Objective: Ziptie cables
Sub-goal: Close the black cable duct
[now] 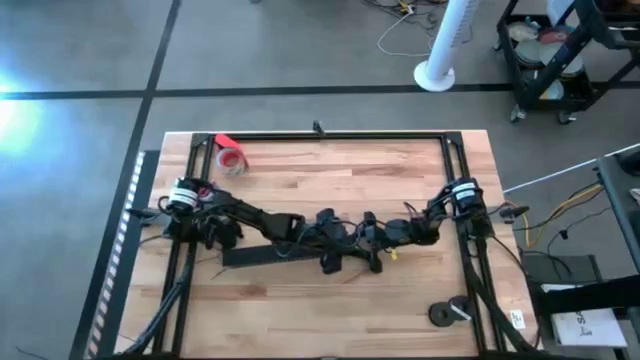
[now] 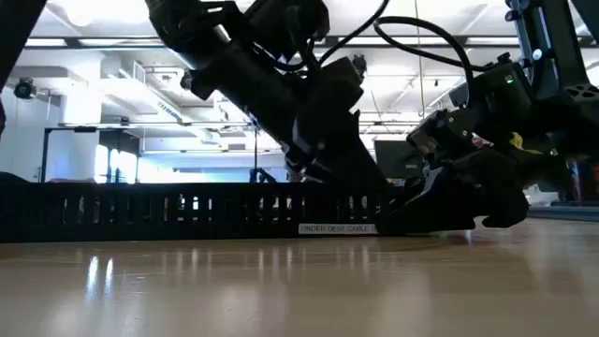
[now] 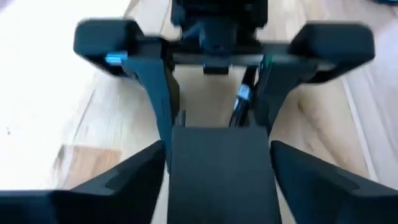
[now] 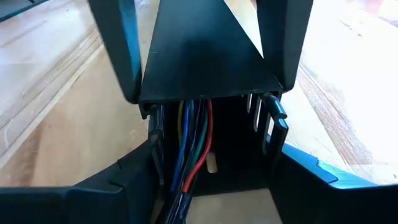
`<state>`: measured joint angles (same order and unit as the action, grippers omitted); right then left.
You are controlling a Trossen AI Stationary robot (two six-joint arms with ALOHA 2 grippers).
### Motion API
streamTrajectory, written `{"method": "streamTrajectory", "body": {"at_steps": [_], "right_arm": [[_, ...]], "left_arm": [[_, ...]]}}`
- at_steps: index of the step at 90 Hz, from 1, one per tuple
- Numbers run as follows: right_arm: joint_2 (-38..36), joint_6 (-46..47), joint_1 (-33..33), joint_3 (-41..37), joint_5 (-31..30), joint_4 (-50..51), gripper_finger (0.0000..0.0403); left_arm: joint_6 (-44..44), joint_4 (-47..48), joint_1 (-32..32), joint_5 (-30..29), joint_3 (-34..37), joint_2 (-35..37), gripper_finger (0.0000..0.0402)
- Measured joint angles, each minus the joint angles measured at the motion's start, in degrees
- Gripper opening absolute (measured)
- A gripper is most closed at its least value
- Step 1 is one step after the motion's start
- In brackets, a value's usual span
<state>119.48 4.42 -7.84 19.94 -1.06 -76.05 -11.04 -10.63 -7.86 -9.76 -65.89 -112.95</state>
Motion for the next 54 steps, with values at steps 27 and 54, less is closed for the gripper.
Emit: {"method": "streamTrajectory", "body": {"at_steps": [27,54], "right_arm": [[0.0,-0.1,0.0,0.0,0.0,0.0,0.0235],[0.0,-0.1,0.0,0.1,0.1,0.1,0.0234]], "left_arm": [[0.0,0.1,0.1,0.0,0.0,0.0,0.0214],[0.8,-0.8,0.4,0.9,0.0,-0.3,0.0224]]}}
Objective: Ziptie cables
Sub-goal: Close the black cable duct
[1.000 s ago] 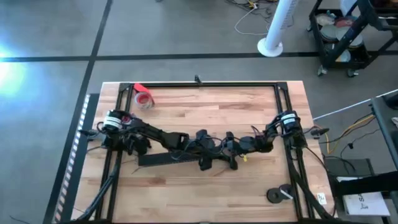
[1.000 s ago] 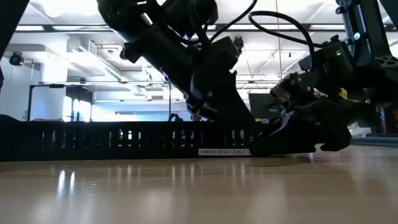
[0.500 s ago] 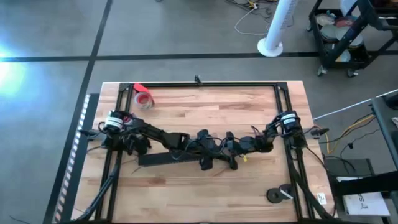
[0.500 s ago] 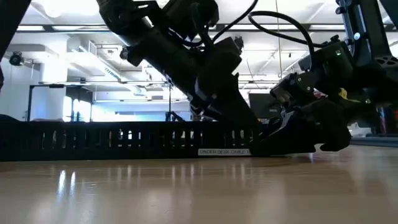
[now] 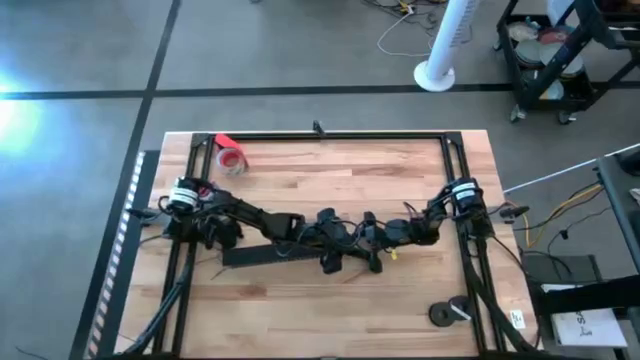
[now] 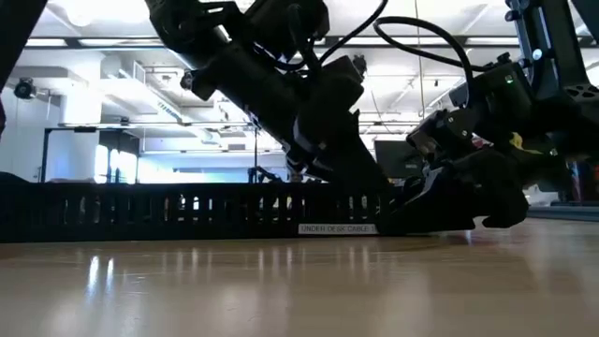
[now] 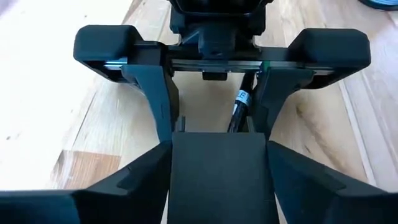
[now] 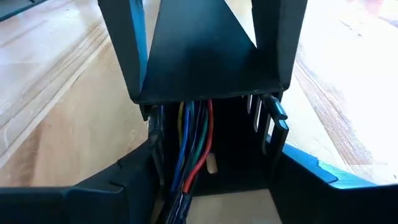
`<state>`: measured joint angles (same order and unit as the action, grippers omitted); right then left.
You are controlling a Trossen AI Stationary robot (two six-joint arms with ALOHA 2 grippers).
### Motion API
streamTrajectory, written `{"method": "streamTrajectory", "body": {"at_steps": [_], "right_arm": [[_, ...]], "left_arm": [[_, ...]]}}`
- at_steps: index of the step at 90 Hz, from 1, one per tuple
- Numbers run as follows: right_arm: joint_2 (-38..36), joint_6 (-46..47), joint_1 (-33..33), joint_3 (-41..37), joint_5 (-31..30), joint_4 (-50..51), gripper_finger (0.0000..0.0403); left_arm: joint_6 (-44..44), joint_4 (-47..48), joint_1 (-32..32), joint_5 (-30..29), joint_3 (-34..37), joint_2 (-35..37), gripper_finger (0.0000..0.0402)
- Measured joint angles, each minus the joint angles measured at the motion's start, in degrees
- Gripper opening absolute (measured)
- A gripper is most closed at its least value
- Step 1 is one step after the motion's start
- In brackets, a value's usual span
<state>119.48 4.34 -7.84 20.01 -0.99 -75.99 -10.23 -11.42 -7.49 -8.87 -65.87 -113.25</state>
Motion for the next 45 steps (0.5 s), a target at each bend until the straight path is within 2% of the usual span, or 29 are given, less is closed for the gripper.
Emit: {"method": "streamTrajectory", "body": {"at_steps": [45], "right_arm": [[0.0,-0.1,0.0,0.0,0.6,0.0,0.0234]], "left_arm": [[1.3,-0.9,1.8,2.0,0.0,-0.3,0.0220]]}}
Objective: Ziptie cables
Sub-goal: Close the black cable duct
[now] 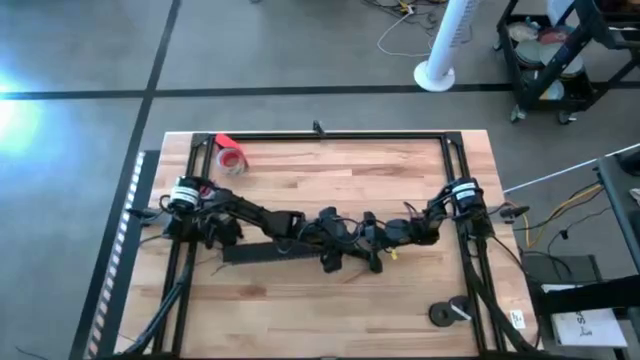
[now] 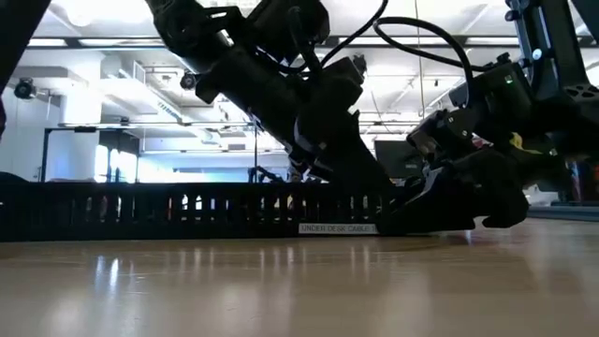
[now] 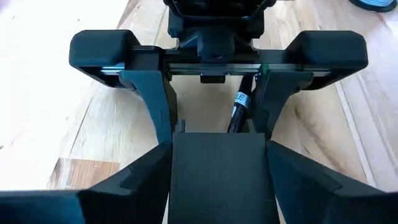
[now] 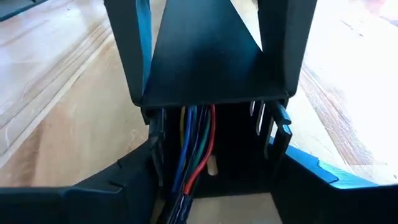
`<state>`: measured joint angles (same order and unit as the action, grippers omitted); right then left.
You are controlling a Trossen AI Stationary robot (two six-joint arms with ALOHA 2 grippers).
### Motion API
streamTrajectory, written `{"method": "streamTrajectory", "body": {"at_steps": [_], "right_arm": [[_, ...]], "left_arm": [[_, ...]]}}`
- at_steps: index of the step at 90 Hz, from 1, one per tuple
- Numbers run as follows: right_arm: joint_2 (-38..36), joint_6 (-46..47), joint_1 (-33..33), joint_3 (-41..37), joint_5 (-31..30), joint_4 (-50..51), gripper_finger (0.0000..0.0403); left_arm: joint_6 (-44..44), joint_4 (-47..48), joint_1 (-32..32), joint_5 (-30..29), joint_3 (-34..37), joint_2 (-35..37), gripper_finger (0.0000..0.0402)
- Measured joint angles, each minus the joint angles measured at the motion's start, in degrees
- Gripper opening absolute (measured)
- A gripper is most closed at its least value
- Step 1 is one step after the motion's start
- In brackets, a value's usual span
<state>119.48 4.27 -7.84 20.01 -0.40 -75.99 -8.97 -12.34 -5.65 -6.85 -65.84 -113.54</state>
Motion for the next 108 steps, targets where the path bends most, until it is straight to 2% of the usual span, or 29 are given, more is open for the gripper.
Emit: {"method": "streamTrajectory", "body": {"at_steps": [18,48,66,80,96,108], "right_arm": [[0.0,0.1,0.0,0.0,0.1,0.0,0.0232],[0.0,0.1,0.0,0.0,0.2,0.0,0.0231],[0.0,0.1,0.0,0.0,0.2,0.0,0.0232],[0.0,0.2,0.0,0.0,0.2,0.0,0.0231],[0.0,0.3,0.0,0.1,0.2,0.1,0.0235],[0.0,0.4,0.0,0.3,0.3,0.2,0.0230]], "left_arm": [[0.0,-1.0,0.3,1.5,0.0,0.0,0.0230],[0.2,-2.3,0.4,1.7,0.1,-0.1,0.0225],[0.6,-6.2,0.4,1.7,0.1,-1.7,0.0227],[0.6,-5.4,0.4,1.8,-0.1,-1.9,0.0220],[1.0,-4.1,0.4,1.9,-0.1,-1.0,0.0231],[1.2,-2.3,0.4,2.0,-0.2,-0.3,0.0220]]}}
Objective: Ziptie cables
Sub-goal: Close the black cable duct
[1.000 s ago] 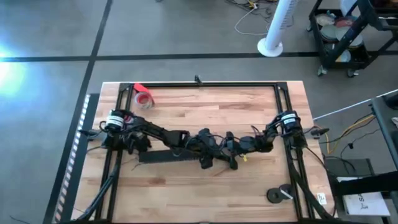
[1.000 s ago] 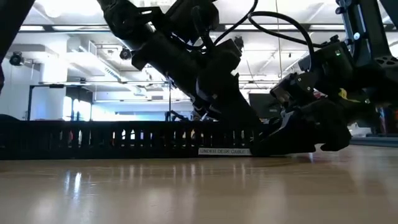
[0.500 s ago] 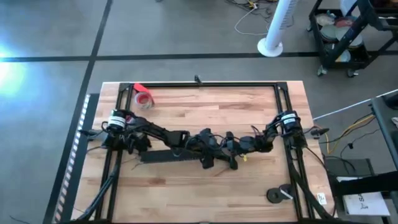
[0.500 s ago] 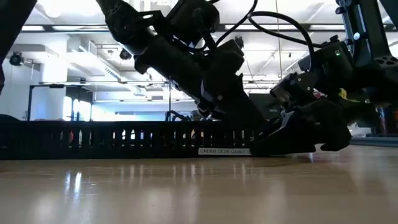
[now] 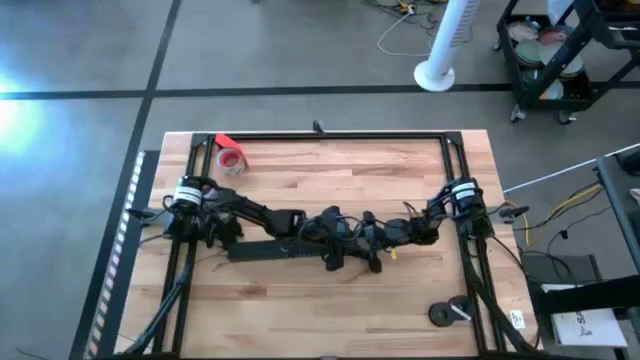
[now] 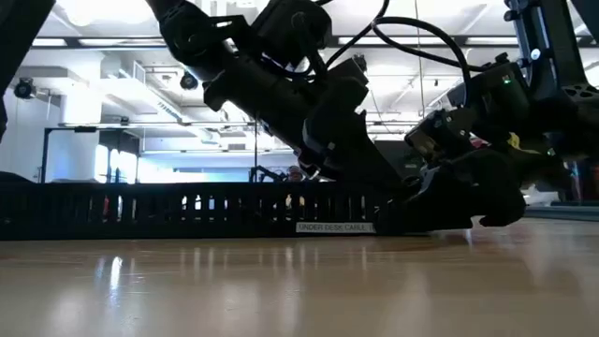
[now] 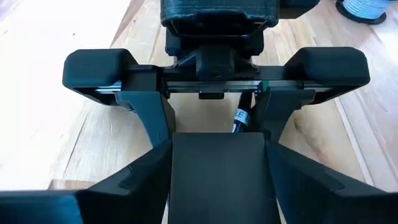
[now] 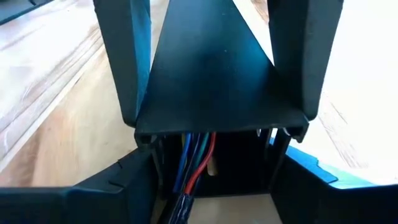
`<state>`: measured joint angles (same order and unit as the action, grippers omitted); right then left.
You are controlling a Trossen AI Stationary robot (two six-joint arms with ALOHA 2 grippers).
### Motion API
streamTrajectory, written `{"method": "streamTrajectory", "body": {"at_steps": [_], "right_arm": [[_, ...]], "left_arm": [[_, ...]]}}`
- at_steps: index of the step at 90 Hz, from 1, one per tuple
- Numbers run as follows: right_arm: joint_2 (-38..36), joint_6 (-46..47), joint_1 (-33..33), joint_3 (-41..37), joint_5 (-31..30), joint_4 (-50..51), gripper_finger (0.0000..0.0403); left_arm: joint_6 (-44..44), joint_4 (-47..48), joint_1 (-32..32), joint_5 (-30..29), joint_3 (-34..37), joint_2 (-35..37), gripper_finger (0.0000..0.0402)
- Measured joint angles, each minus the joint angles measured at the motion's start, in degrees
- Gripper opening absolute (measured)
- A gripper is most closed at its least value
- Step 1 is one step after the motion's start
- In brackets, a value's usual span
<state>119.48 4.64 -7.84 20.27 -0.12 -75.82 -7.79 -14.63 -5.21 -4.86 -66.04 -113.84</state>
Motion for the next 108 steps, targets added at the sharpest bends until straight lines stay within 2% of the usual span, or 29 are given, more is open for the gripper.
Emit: {"method": "streamTrajectory", "body": {"at_steps": [24,45,62,85,108], "right_arm": [[0.0,0.0,0.0,0.0,0.1,0.1,0.0234],[0.0,-0.2,0.0,0.0,0.1,0.1,0.0230],[0.0,-0.2,0.0,0.0,0.1,0.1,0.0238],[0.0,-0.2,0.0,-0.1,0.1,0.1,0.0230],[0.0,-0.4,0.0,-0.1,0.2,0.1,0.0246]], "left_arm": [[-0.1,0.9,0.0,0.0,0.0,0.1,0.0228],[-0.2,1.2,0.0,0.0,0.0,0.3,0.0217],[-0.1,1.7,0.0,0.0,0.0,0.3,0.0234],[-0.1,1.6,0.0,0.0,0.1,0.4,0.0219],[0.0,1.2,0.0,0.0,0.2,0.4,0.0239]]}}
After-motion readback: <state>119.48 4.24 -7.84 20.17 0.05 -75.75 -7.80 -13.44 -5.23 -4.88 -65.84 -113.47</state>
